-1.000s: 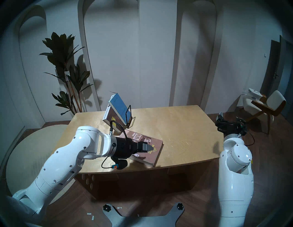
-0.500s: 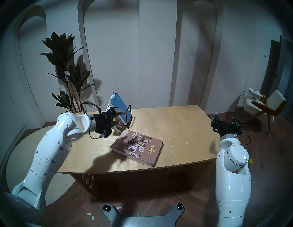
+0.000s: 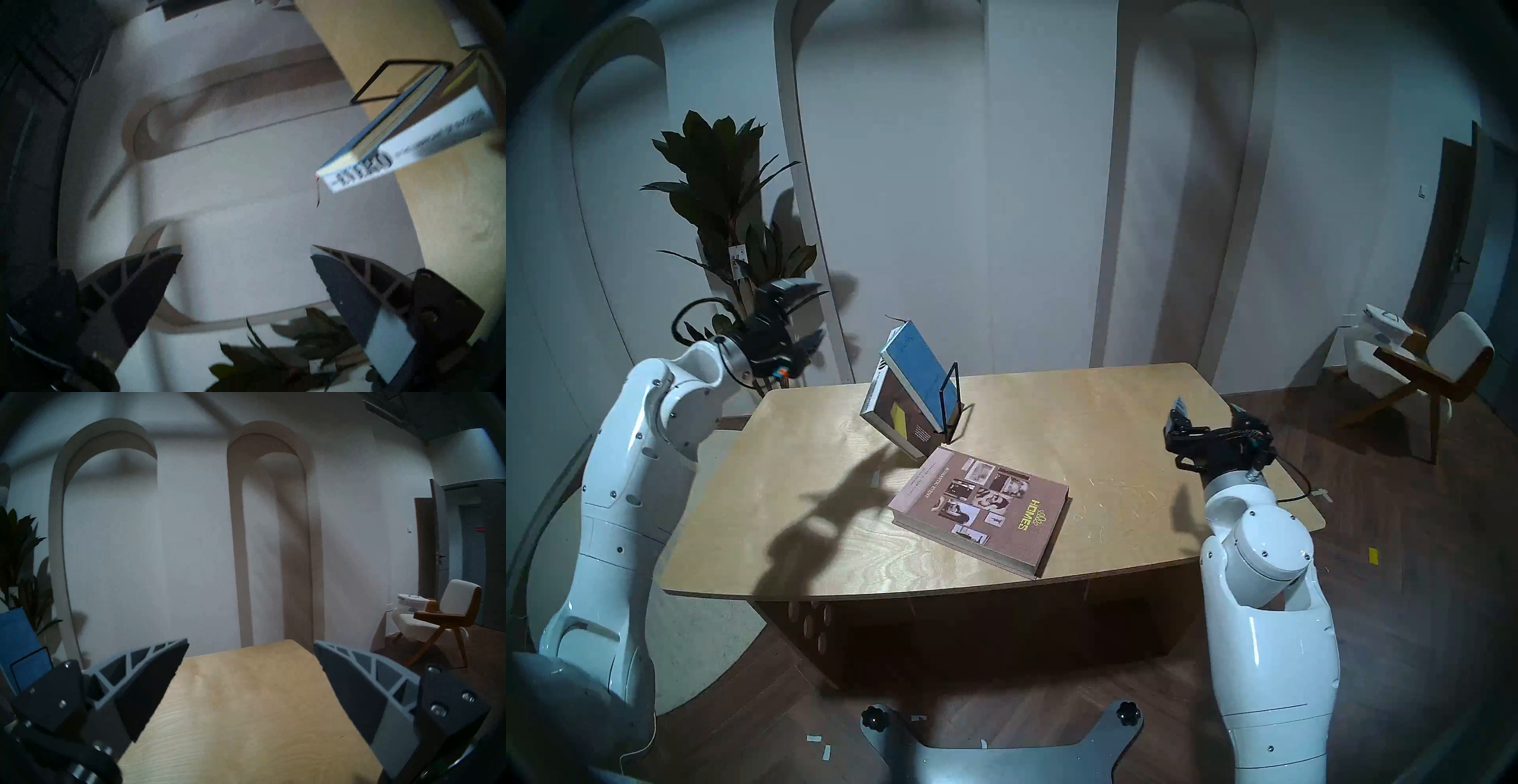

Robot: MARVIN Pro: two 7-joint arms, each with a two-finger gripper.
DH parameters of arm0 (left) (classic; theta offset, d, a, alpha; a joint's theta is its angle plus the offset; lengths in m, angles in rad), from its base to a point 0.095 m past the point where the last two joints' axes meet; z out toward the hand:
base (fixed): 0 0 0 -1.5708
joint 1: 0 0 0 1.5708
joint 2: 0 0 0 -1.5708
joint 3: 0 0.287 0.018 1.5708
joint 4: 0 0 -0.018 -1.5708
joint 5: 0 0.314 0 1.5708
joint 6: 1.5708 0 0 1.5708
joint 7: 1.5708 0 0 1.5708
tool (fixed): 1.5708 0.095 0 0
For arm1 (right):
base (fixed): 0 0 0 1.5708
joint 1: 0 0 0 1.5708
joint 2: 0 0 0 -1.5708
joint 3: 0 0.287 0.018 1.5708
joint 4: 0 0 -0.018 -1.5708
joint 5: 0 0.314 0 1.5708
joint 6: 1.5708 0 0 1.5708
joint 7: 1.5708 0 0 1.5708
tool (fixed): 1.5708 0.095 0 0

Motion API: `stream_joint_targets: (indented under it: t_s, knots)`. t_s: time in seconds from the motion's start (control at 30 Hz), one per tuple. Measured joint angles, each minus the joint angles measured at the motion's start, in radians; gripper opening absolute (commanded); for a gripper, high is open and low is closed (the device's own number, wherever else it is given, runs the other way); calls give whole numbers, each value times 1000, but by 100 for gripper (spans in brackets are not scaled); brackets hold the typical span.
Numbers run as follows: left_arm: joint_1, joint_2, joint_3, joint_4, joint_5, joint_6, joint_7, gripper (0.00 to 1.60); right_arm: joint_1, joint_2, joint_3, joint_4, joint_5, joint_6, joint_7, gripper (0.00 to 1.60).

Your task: Stack the books into one stack

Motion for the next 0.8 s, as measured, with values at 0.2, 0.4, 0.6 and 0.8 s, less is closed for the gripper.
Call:
stream_joint_targets:
  t_s: [0.2,0.4,0.6,0.8]
  knots:
    - [-15,-12,-112,50,-99,90,26,160,-7,-1,-104,-19,-59,-28,24,160]
    - [-18,-38,-216,84,-184,159,42,160,0,-10,-207,-21,-140,-65,54,160]
    - [-18,-53,-276,114,-245,193,31,160,19,-21,-309,20,-248,-107,99,160]
    - [-20,-63,-303,160,-286,217,-11,160,57,-33,-416,111,-375,-147,138,160]
